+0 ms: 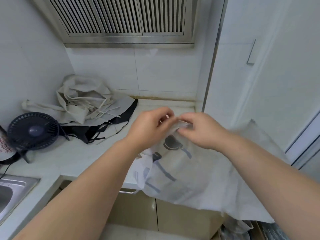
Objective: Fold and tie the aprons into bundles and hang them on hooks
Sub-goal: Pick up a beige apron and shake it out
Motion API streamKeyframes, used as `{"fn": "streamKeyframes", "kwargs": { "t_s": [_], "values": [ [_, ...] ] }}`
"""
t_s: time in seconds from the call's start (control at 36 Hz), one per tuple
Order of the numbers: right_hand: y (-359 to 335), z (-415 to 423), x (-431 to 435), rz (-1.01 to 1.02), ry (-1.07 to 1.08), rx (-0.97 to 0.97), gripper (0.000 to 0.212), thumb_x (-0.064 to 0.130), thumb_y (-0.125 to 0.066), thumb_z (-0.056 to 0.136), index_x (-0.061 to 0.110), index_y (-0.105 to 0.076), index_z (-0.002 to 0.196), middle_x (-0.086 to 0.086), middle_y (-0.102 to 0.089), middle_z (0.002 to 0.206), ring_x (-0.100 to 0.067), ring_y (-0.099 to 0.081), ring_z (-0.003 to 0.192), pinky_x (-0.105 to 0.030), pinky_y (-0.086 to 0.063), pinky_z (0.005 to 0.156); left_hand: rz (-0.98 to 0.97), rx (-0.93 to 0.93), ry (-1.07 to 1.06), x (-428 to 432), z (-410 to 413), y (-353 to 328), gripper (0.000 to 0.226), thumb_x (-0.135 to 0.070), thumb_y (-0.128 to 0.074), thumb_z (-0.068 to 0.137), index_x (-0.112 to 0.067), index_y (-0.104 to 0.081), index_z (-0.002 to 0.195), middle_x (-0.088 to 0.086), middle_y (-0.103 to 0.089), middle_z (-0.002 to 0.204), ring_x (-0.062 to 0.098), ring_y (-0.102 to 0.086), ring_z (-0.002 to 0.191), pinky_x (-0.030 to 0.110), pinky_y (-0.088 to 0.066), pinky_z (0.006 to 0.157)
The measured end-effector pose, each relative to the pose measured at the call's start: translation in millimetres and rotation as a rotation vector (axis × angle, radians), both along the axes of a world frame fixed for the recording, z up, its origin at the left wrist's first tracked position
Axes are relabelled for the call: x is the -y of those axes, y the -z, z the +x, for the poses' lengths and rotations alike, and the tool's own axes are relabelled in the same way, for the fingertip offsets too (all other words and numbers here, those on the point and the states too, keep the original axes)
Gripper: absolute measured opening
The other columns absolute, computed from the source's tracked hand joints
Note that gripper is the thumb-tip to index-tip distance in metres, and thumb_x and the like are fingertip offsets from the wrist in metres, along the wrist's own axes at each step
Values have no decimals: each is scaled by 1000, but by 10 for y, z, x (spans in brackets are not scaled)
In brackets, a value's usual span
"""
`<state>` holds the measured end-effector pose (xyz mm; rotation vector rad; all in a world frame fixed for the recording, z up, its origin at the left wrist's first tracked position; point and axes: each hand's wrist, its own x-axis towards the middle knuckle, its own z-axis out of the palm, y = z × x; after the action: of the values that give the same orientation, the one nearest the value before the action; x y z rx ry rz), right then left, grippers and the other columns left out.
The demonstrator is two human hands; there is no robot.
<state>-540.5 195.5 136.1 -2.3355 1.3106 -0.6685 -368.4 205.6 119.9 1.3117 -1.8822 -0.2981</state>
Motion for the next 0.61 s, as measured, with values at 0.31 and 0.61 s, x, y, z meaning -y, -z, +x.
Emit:
{"fn": "streamKeyframes", "kwargs": {
  "t_s": [0.31, 0.61],
  "values": [
    [-109, -264, 60, 171, 246, 466, 25, -4, -48, 83, 6, -55, 61, -7, -50, 63, -15, -44, 62, -26, -33, 59, 568, 53, -96, -83, 488, 570, 22, -33, -74, 78, -11, -70, 79, 1, -60, 70, 14, -48, 61, 23, -35, 53],
    [-47, -116, -336, 294, -158, 46, 38, 26, -73, 79, 39, -53, 109, 21, -60, 92, 3, -56, 85, -19, -44, 78, 467, -475, 85, -389, -16, -60, 12, -8, -63, 64, -18, -69, 65, 1, -60, 61, 13, -54, 53, 20, -43, 49]
  ]
}}
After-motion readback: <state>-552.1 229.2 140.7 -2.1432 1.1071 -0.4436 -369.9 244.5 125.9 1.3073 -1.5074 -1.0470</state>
